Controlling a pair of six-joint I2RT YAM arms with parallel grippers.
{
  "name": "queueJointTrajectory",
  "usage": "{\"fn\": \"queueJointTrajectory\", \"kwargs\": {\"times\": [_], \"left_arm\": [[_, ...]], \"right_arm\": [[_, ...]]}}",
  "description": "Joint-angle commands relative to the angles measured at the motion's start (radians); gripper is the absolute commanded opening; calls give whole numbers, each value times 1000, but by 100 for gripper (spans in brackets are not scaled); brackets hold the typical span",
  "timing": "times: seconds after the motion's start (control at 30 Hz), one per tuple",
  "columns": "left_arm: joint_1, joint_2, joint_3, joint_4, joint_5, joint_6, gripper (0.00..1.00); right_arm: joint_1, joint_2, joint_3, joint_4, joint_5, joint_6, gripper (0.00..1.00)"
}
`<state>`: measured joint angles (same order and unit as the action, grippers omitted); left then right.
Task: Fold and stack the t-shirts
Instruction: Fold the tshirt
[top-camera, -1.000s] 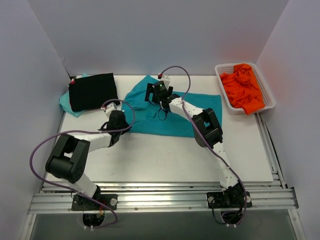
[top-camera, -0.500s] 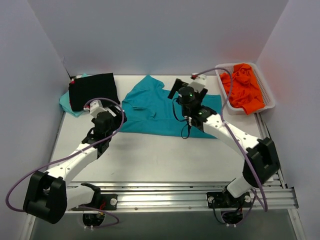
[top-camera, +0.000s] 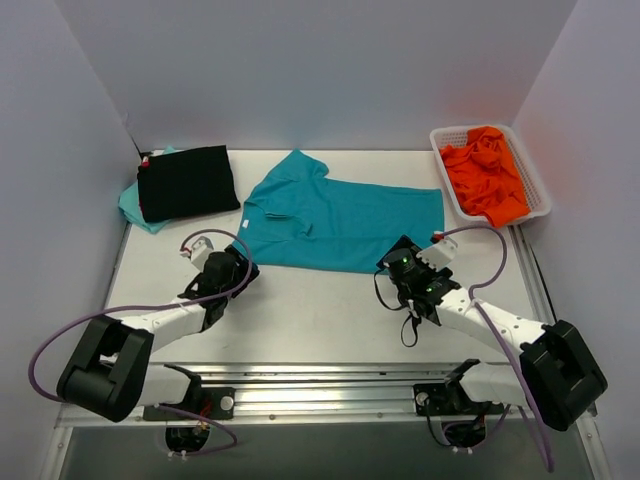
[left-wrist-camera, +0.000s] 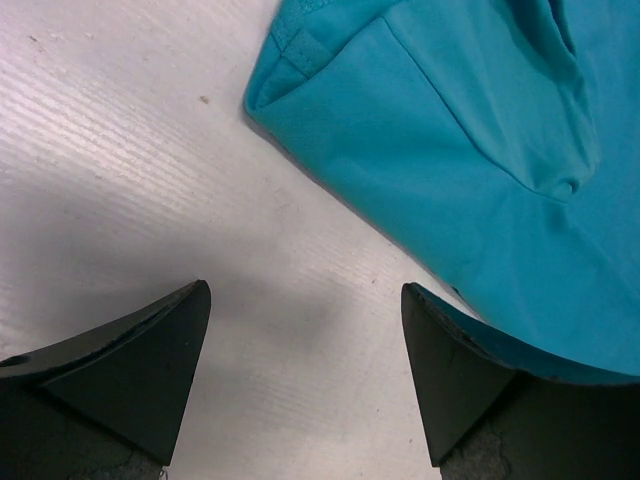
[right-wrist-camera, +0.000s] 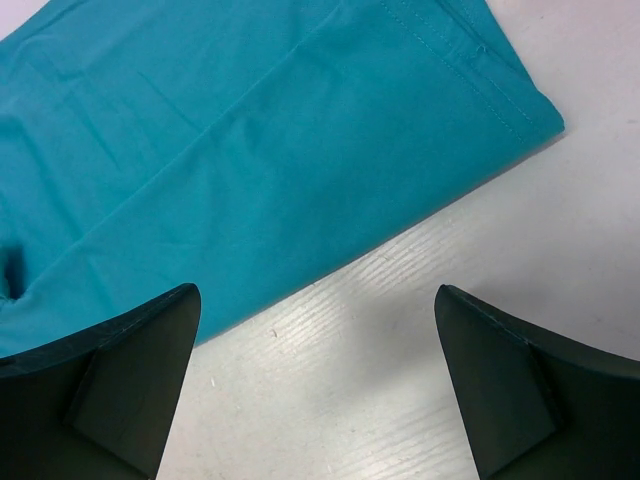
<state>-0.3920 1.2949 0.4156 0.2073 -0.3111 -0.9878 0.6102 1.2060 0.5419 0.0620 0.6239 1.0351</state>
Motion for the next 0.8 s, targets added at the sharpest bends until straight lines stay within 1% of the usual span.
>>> {"fn": "queueJointTrajectory", "kwargs": {"times": [0.0,0.13,0.2,0.27,0.3,0.47,0.57,0.6,0.67,0.77], "left_arm": [[2,40,20,107,21,-25,87],[16,92,40,138,24,-20,87],[34,127,58,142,33,-11,87],[50,155,66,155,50,-9,87],[62,164,69,162,55,-6,86],[87,211,83,185,60,1,84],[99,240,87,202,60,5,82],[102,251,91,208,63,6,79],[107,282,104,216,69,8,76],[113,328,130,236,81,8,74]], "right_arm": [[-33,9,-10,-4,8,97,100],[-142,108,-34,94,-116,56,99],[-209,139,-39,120,-153,34,98],[-243,170,-42,151,-182,26,97],[-272,175,-45,157,-185,20,96],[-322,184,-56,183,-193,16,94],[-329,190,-59,194,-191,19,88],[-329,193,-60,196,-193,19,84],[-333,198,-62,205,-190,17,77],[-336,208,-65,222,-193,16,70]]}}
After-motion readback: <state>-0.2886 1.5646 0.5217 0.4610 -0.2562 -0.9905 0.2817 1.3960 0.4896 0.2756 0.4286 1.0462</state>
